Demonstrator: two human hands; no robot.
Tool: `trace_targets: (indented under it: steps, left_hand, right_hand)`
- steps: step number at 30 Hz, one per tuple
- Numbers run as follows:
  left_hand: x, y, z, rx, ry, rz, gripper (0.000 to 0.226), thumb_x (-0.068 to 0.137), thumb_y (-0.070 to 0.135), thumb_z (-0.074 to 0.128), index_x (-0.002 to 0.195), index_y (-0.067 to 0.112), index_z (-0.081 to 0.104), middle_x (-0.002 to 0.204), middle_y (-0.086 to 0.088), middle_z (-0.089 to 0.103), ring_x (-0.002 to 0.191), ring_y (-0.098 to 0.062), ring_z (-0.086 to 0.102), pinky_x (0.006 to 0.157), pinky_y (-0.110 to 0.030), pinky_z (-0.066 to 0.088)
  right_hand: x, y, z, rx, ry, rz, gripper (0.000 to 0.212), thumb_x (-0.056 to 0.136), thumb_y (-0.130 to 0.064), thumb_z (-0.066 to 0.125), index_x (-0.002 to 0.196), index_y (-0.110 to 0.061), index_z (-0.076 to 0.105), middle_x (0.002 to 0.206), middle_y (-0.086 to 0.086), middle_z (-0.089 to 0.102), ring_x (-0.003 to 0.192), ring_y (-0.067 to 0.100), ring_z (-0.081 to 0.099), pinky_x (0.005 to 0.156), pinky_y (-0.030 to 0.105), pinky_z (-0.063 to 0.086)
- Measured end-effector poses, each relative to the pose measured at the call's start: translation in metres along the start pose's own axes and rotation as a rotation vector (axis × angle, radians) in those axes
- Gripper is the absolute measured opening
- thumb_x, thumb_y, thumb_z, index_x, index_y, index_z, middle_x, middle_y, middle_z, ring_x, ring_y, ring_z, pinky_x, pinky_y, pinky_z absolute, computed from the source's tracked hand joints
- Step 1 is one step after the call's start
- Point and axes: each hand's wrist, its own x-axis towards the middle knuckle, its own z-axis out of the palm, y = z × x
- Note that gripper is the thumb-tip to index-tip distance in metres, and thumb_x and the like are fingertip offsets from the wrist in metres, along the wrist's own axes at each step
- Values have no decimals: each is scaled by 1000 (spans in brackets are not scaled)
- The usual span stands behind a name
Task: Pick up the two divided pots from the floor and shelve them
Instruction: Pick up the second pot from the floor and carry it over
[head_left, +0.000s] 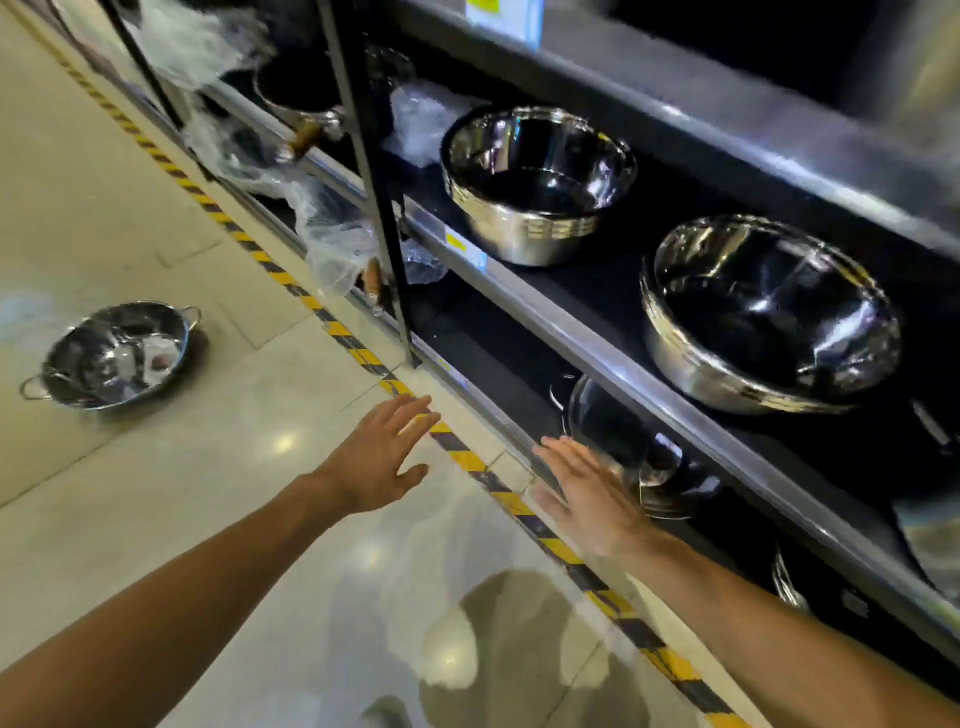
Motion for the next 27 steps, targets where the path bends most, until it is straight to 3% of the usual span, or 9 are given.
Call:
trace_targets:
  steps: [3, 6, 9, 14, 19, 27]
  left_hand:
    - [-72, -12, -115, 16, 18, -126, 69, 89, 51, 44, 145, 11, 43, 154, -15, 38, 140, -41, 37, 110, -52, 37]
    - [-145, -11, -241, 17, 40, -293, 71, 89, 55, 40, 147, 13, 41, 156, -13, 35, 142, -39, 33, 113, -51, 33]
    - [-217, 2, -362, 56, 99, -436, 71, 90, 57, 38, 146, 15, 41, 154, -13, 38, 141, -39, 34, 113, -53, 33]
    - [-333, 38, -508, 115, 163, -642, 71, 86, 56, 44, 145, 16, 44, 151, -13, 44, 139, -38, 38, 111, -53, 36]
    - [-417, 61, -585, 191, 205, -865, 73, 93, 56, 45, 155, 26, 20, 165, 0, 12, 151, -26, 7, 121, -42, 14]
    - [-489, 15, -603, 230, 143, -997, 72, 94, 58, 42, 155, 32, 13, 165, 4, 6, 151, -24, 3, 123, -44, 12]
  right_hand:
    - [9, -80, -92, 65, -43, -74, 71, 94, -61, 31, 153, -22, 32, 160, -5, 31, 150, 15, 19, 122, 29, 16]
    - [15, -164, -197, 96, -56, -151, 64, 99, -52, 44, 153, -22, 31, 159, -4, 31, 150, 14, 19, 121, 30, 18]
    - [12, -251, -303, 26, -94, -273, 63, 100, -48, 44, 154, -18, 29, 160, -3, 30, 150, 16, 19, 119, 30, 20]
    - [5, -367, -424, -24, -102, -457, 60, 99, -50, 46, 148, -16, 38, 151, 5, 44, 138, 24, 39, 101, 33, 37]
    - [-5, -444, -476, -33, -101, -621, 64, 99, -49, 47, 154, -23, 28, 159, -1, 33, 146, 20, 30, 114, 37, 28]
    - [21, -539, -471, -72, -137, -667, 64, 98, -48, 50, 154, -23, 30, 159, 0, 33, 146, 18, 30, 115, 33, 29]
